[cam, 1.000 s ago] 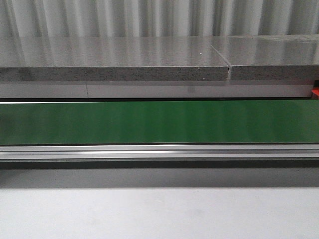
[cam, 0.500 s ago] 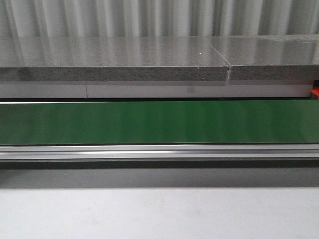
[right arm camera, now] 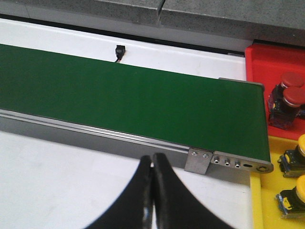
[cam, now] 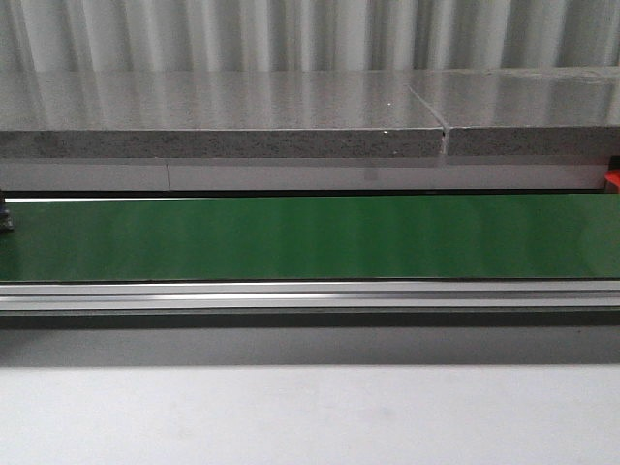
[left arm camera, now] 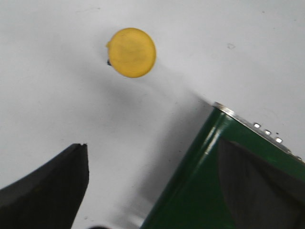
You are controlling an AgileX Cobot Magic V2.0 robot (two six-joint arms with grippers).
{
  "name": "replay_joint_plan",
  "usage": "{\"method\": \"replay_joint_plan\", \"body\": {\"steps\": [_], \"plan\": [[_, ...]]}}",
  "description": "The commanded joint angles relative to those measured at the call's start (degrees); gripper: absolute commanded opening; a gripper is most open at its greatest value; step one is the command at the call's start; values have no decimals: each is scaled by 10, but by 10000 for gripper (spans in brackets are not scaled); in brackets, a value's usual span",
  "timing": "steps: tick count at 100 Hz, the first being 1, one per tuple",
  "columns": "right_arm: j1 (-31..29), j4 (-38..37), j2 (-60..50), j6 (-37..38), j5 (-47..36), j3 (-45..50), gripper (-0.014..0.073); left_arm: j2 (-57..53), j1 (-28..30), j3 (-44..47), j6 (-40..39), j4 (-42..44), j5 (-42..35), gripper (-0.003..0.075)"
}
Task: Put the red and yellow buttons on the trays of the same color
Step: 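Set the red button on the belt and open the left gripper, then lower the left gripper onto the yellow-capped button and grasp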
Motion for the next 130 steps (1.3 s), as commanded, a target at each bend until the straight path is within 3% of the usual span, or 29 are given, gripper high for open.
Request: {"method": "replay_joint_plan", "body": {"steps": [1, 53, 78, 130], "plan": [[0, 0, 5, -5, -42, -14, -69, -18, 14, -18, -7, 8, -7, 542], [0, -1, 5, -5, -41, -14, -69, 53, 33, -21, -7, -87, -109, 542], [0, -1, 5, -5, -41, -14, -69, 70, 33, -21, -7, -89, -148, 542], [0, -1, 5, -5, -41, -14, -69, 96, 33, -23, 2, -106, -146, 518]]}}
